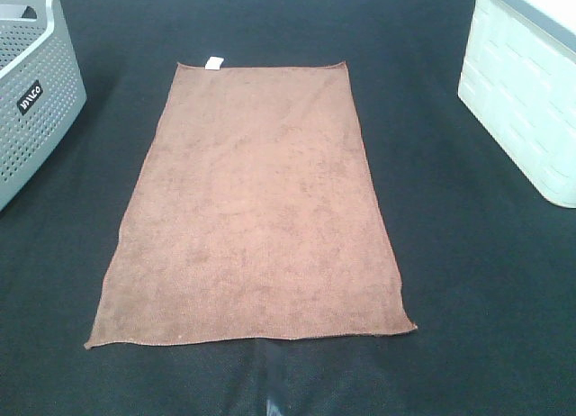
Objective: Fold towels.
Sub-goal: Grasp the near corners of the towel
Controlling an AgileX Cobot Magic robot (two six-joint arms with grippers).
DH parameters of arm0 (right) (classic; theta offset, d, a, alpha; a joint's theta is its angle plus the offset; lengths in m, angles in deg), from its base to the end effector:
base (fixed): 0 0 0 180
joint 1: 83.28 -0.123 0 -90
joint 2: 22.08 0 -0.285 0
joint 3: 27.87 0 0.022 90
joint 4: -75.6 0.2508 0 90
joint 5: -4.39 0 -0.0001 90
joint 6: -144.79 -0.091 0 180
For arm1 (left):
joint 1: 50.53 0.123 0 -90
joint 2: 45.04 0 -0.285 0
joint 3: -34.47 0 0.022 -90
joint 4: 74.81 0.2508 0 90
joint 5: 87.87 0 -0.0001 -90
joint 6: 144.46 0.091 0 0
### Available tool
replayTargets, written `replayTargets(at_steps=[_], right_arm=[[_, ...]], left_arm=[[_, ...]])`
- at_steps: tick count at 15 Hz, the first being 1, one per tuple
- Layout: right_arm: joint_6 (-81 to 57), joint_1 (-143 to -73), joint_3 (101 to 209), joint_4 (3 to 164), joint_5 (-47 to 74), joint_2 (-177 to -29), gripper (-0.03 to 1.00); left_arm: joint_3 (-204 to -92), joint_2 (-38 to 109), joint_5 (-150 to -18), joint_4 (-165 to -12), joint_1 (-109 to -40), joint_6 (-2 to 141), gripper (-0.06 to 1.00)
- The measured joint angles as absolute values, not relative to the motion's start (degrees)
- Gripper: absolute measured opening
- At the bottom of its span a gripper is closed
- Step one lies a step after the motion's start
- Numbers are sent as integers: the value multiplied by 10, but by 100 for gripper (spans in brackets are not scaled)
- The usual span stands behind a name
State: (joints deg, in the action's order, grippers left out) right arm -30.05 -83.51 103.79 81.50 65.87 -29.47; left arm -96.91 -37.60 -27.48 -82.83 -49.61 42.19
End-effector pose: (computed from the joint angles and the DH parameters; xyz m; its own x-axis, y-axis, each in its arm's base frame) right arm -0.0071 0.0082 0.2777 -0.4514 -0.0424 -0.8913 -0.1029 0.9947 0.0048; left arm -0.0056 -0.0111 0.2782 -0.4368 0.0392 -0.8987 0.1133 0.9935 -0.0118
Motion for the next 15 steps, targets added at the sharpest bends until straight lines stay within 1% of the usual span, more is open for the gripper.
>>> replayTargets(at_steps=[15], right_arm=[[-301,-835,1038,815,659,-295,92]], left_arm=[[-969,-376,-275,-828,-496,422,76]])
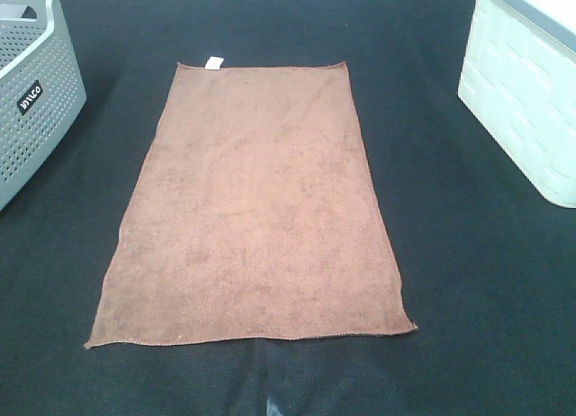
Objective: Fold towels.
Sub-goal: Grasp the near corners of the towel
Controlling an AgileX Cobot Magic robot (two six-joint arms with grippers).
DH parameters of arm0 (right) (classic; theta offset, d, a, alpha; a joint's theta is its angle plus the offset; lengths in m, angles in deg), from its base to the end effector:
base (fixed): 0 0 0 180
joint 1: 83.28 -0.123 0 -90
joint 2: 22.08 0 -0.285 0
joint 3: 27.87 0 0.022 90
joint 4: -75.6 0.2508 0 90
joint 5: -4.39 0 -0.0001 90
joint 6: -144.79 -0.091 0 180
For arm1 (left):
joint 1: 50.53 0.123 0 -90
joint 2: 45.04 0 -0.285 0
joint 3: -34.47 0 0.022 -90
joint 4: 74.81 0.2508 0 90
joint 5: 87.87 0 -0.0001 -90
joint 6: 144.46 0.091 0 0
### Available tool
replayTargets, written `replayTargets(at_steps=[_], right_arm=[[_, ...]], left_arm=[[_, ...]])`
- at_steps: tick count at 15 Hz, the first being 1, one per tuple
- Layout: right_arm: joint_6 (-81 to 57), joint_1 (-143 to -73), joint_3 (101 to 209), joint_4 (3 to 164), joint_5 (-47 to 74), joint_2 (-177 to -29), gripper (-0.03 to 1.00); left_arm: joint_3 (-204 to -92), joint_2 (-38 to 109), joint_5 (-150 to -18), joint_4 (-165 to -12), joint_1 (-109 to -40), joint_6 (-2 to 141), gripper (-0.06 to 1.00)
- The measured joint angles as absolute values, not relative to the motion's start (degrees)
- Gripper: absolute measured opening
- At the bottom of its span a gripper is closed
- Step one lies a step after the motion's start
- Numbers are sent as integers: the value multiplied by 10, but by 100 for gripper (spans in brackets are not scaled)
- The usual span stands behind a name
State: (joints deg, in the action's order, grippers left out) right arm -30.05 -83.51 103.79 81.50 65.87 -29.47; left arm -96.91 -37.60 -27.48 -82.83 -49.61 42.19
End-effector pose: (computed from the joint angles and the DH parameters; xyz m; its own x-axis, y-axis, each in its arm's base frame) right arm -0.0071 0.0082 0.2777 -0.4514 -0.0424 -0.8913 -0.1029 0.9947 0.0048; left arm -0.0056 -0.0111 0.2782 -0.4368 0.0392 -0.8987 0.1133 0.9935 -0.0118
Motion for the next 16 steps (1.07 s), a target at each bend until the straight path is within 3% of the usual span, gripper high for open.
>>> replayTargets(at_steps=[16], right_arm=[[-301,-835,1038,815,659,-295,92]], left_arm=[[-969,-376,-275,-828,-496,422,76]])
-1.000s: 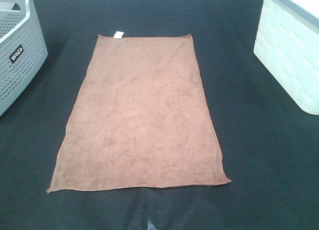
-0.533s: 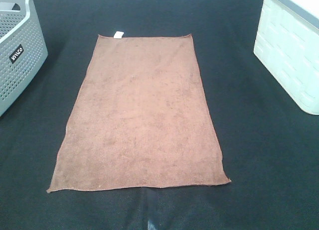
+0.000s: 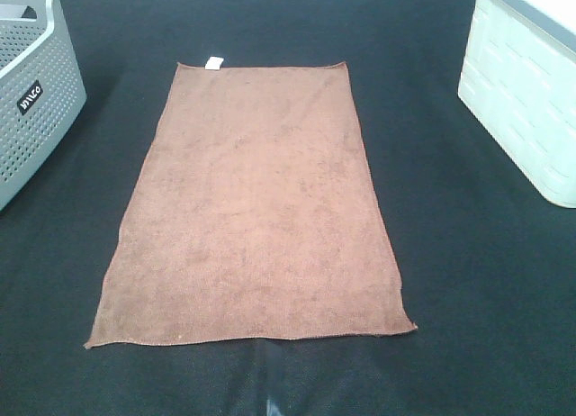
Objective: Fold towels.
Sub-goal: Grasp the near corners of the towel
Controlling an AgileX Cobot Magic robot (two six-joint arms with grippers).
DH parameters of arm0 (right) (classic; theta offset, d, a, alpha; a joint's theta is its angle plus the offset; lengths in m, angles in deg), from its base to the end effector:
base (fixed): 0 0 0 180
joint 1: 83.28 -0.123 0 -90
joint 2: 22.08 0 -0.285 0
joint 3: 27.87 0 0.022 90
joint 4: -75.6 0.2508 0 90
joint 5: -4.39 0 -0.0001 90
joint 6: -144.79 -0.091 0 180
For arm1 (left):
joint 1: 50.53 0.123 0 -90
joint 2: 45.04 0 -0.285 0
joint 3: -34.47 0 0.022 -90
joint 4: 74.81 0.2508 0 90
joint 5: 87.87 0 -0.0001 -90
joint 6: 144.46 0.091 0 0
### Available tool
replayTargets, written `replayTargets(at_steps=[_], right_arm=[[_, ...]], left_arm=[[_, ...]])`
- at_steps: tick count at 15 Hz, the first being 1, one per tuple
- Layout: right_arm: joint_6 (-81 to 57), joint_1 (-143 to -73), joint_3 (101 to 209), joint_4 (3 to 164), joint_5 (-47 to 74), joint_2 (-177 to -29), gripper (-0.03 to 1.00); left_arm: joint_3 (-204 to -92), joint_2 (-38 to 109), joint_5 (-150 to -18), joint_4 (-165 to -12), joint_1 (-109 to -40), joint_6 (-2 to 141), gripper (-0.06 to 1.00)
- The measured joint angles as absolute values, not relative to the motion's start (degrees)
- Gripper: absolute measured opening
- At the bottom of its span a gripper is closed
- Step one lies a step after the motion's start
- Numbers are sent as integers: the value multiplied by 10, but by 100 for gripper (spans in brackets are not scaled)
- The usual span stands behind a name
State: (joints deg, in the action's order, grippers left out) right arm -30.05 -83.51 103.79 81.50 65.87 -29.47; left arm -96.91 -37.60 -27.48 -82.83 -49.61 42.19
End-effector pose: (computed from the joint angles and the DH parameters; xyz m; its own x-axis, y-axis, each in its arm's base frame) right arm -0.0071 0.0082 0.2777 -0.4514 -0.0424 -0.8913 -0.1029 0.9947 0.0048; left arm -0.0056 -0.0111 0.2782 -0.4368 0.0392 -0.8987 0.1133 0.9935 -0.0118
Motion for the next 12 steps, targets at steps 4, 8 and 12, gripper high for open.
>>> replayTargets(at_steps=[4,8,12], right_arm=[[-301,-835,1038,815,659,-295,92],[-301,-835,1038,815,659,-295,92],[-308,-835,1038,812,659,-302,92]], left_arm=[[-969,-376,-275,-828,-496,422,76],[-969,-376,-275,-828,-496,422,76],[-972,-350,-278,-830,-496,415,76]])
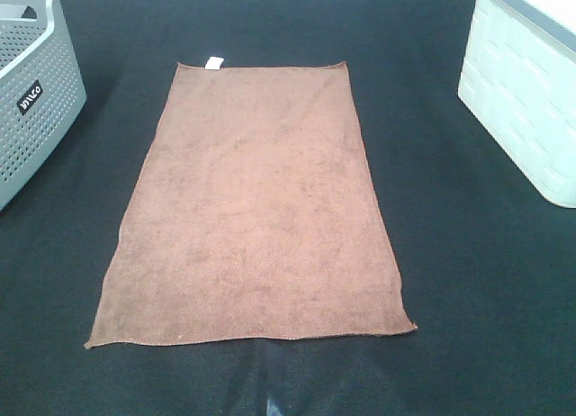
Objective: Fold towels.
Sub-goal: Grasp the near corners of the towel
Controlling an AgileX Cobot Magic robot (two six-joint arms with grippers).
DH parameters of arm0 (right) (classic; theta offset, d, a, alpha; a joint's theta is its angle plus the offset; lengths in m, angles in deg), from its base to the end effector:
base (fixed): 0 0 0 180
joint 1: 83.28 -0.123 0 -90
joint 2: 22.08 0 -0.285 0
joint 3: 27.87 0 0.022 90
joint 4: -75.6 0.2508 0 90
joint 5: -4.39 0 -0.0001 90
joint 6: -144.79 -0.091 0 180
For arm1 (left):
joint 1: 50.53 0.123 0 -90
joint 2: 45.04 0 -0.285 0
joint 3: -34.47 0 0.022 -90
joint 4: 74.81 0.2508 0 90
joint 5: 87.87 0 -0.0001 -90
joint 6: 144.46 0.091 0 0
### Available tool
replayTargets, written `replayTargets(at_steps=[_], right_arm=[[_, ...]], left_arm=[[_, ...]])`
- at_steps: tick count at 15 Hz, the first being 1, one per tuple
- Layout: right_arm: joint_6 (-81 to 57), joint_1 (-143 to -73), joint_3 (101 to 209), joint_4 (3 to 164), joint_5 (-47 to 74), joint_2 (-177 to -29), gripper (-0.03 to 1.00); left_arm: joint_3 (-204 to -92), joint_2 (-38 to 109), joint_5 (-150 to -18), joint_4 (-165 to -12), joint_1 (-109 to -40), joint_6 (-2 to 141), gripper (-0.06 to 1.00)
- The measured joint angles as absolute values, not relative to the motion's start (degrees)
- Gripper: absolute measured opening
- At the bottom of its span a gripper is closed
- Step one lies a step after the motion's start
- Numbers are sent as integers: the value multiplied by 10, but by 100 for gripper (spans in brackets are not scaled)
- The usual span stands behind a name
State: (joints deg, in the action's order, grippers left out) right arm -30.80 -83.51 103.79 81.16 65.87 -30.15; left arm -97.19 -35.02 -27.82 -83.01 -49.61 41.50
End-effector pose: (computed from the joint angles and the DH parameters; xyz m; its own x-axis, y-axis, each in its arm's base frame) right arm -0.0053 0.0077 0.2777 -0.4634 -0.0323 -0.8856 -0.0935 0.9955 0.0127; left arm 0.0011 -0.0112 0.2802 -0.4686 0.0244 -0.8831 0.1082 0.9937 -0.0299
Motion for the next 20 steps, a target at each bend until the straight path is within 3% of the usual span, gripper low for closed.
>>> replayTargets(at_steps=[2,6,13,18,20], right_arm=[[-314,-835,1039,810,655,-319,92],[-339,-835,1050,816,566,-485,91],[-311,-835,1068,931,515,-843,90],[-170,-835,1073,1124,433,-1005,89],[-131,-835,1074,1162,416,-1029,89]], left_arm=[[-978,-331,-303,-831,-496,413,76],[-966,-245,-527,-909,-496,409,76],[-956,82,-547,-1094,-497,437,76],[-956,342,-553,-1256,-497,604,76],[-956,381,-558,-1302,-497,652,76]])
